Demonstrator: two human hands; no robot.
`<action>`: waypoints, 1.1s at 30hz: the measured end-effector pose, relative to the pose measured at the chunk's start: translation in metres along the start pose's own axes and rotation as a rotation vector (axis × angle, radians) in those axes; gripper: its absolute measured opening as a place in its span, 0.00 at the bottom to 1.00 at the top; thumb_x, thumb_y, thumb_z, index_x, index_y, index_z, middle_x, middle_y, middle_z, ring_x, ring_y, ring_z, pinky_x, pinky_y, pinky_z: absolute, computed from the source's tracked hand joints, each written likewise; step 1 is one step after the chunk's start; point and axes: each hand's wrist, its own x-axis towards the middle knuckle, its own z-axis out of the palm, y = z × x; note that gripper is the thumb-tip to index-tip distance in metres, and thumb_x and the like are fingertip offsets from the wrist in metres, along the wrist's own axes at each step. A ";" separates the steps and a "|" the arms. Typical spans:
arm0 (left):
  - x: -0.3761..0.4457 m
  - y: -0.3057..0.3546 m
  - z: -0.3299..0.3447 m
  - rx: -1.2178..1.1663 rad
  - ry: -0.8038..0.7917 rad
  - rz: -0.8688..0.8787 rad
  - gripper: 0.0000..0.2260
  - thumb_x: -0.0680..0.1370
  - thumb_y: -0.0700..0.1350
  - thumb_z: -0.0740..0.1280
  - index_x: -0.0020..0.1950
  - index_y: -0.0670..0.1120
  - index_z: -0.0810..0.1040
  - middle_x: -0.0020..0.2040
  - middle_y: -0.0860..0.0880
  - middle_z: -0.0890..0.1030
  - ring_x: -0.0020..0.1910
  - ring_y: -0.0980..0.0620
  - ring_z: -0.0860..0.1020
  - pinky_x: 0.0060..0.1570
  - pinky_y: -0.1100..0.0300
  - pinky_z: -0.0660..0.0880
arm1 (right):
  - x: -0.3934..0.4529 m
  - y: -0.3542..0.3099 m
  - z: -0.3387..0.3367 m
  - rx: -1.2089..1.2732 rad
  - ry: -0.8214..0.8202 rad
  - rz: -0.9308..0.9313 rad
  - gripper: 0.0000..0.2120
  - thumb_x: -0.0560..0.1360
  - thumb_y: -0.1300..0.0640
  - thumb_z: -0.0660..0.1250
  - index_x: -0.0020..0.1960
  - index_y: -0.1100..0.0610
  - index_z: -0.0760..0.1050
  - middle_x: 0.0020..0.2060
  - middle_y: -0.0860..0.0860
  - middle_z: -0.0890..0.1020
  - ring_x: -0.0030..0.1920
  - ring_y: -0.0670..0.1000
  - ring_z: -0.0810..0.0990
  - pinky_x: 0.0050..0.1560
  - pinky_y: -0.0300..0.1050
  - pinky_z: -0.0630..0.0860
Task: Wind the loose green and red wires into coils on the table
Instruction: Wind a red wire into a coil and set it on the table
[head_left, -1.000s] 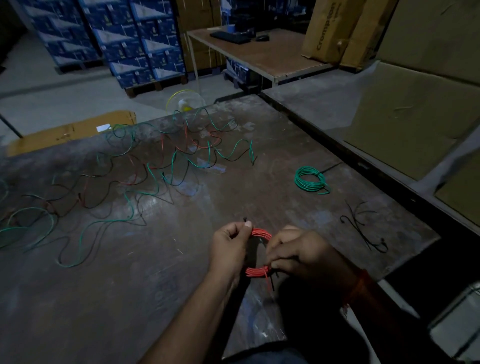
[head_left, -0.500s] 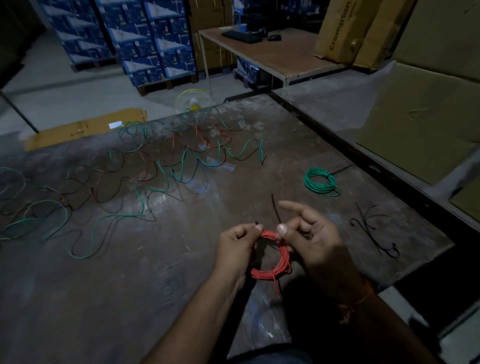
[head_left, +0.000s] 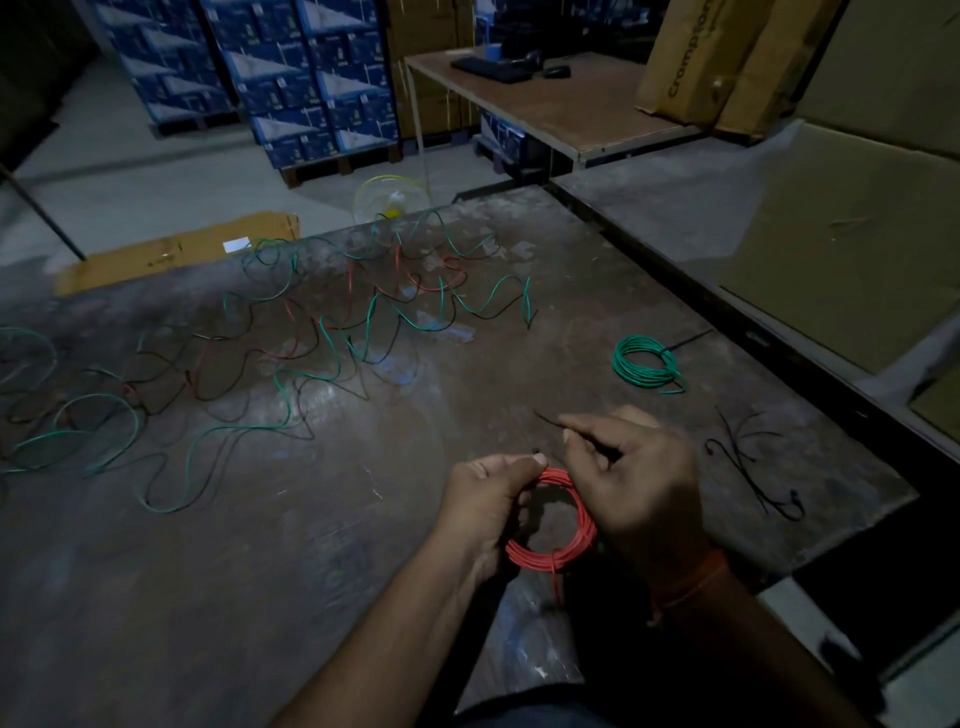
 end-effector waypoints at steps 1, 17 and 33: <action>0.000 0.000 0.000 -0.002 -0.007 0.001 0.11 0.75 0.39 0.72 0.33 0.44 0.78 0.24 0.47 0.67 0.20 0.55 0.63 0.28 0.65 0.60 | 0.000 0.002 -0.001 -0.026 -0.027 -0.023 0.07 0.74 0.63 0.73 0.49 0.54 0.86 0.35 0.46 0.76 0.33 0.42 0.77 0.35 0.34 0.72; -0.001 0.002 0.001 0.029 0.017 0.037 0.07 0.74 0.40 0.73 0.37 0.41 0.82 0.25 0.45 0.70 0.26 0.53 0.66 0.33 0.59 0.62 | 0.007 0.015 -0.004 -0.221 -0.208 -0.140 0.11 0.75 0.59 0.63 0.50 0.54 0.83 0.40 0.48 0.68 0.42 0.53 0.72 0.38 0.51 0.73; -0.003 0.003 0.005 0.018 0.040 0.042 0.04 0.75 0.38 0.72 0.44 0.36 0.81 0.24 0.45 0.73 0.22 0.52 0.68 0.29 0.63 0.66 | 0.008 0.014 -0.002 -0.255 -0.221 -0.186 0.09 0.73 0.62 0.64 0.48 0.55 0.82 0.40 0.46 0.65 0.42 0.50 0.68 0.41 0.43 0.64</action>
